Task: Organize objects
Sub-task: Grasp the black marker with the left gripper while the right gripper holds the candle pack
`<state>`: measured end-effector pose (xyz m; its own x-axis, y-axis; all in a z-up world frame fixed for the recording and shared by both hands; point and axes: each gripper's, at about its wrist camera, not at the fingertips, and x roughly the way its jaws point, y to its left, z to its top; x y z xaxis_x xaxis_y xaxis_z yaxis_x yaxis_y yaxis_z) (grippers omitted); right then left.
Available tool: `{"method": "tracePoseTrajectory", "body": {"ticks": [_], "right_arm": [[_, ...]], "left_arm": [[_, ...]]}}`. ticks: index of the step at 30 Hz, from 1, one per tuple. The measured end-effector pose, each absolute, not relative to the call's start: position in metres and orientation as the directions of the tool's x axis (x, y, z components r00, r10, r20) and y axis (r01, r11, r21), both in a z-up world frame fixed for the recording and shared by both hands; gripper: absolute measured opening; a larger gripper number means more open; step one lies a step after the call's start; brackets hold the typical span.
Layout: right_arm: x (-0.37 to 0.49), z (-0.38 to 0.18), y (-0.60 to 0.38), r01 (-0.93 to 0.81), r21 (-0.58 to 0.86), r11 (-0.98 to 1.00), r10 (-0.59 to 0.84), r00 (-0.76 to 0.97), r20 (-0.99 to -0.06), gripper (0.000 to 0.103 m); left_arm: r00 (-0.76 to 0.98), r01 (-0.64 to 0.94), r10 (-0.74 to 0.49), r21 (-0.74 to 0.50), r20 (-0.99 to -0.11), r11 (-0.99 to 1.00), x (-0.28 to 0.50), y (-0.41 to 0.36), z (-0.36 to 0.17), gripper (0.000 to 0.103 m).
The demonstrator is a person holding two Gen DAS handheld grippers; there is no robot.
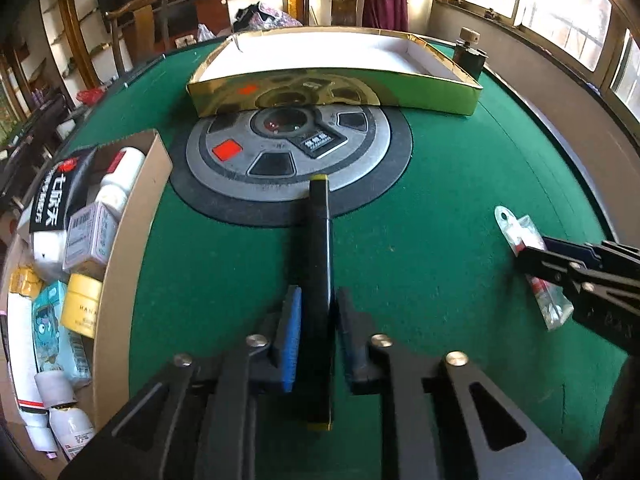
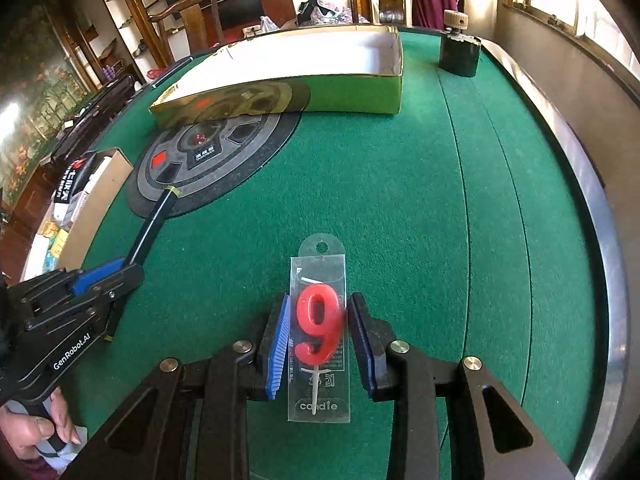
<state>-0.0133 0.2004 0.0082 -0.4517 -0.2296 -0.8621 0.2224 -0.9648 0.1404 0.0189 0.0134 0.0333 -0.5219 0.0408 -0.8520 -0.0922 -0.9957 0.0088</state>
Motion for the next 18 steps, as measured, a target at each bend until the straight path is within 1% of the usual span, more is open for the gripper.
{"method": "tracePoseTrajectory", "body": {"ticks": [1, 3, 4, 5, 6, 7, 9, 14, 18], "right_arm": [[-0.013, 0.008, 0.199, 0.218, 0.133, -0.967, -0.221, -0.455, -0.862, 0.033], [-0.012, 0.008, 0.196, 0.208, 0.11, -0.972, -0.198, -0.47, -0.86, 0.033], [-0.011, 0.007, 0.193, 0.209, 0.09, -0.974, -0.182, -0.48, -0.858, 0.033], [-0.009, 0.006, 0.188, 0.212, 0.05, -0.976, -0.152, -0.498, -0.854, 0.033], [-0.007, 0.006, 0.185, 0.212, 0.025, -0.977, -0.132, -0.509, -0.851, 0.032], [-0.005, 0.006, 0.183, 0.212, 0.013, -0.977, -0.123, -0.516, -0.848, 0.032], [-0.004, 0.007, 0.184, 0.213, 0.052, -0.976, -0.157, -0.511, -0.845, 0.03], [0.004, 0.01, 0.2, 0.167, 0.193, -0.967, -0.251, -0.492, -0.833, 0.03], [0.017, 0.019, 0.202, 0.159, 0.257, -0.953, -0.303, -0.502, -0.81, 0.03]], "left_arm": [[-0.538, -0.092, 0.025, 0.03, -0.842, -0.995, 0.019, 0.017, 0.033, 0.035], [-0.575, -0.1, 0.018, 0.049, -0.818, -0.994, 0.02, 0.021, 0.031, 0.036], [-0.584, -0.111, 0.024, 0.05, -0.811, -0.993, 0.021, 0.021, 0.031, 0.032], [-0.58, -0.129, 0.054, 0.027, -0.813, -0.991, 0.022, 0.019, 0.031, 0.018], [-0.572, -0.139, 0.084, -0.004, -0.816, -0.99, 0.023, 0.016, 0.032, 0.014], [-0.563, -0.142, 0.105, -0.029, -0.819, -0.989, 0.025, 0.012, 0.033, 0.014], [-0.555, -0.146, 0.152, -0.085, -0.818, -0.986, 0.03, 0.004, 0.035, 0.014], [-0.59, -0.141, 0.19, -0.131, -0.785, -0.981, 0.055, -0.014, 0.053, 0.014], [-0.626, -0.129, 0.222, -0.181, -0.748, -0.975, 0.077, -0.036, 0.074, 0.014]]}}
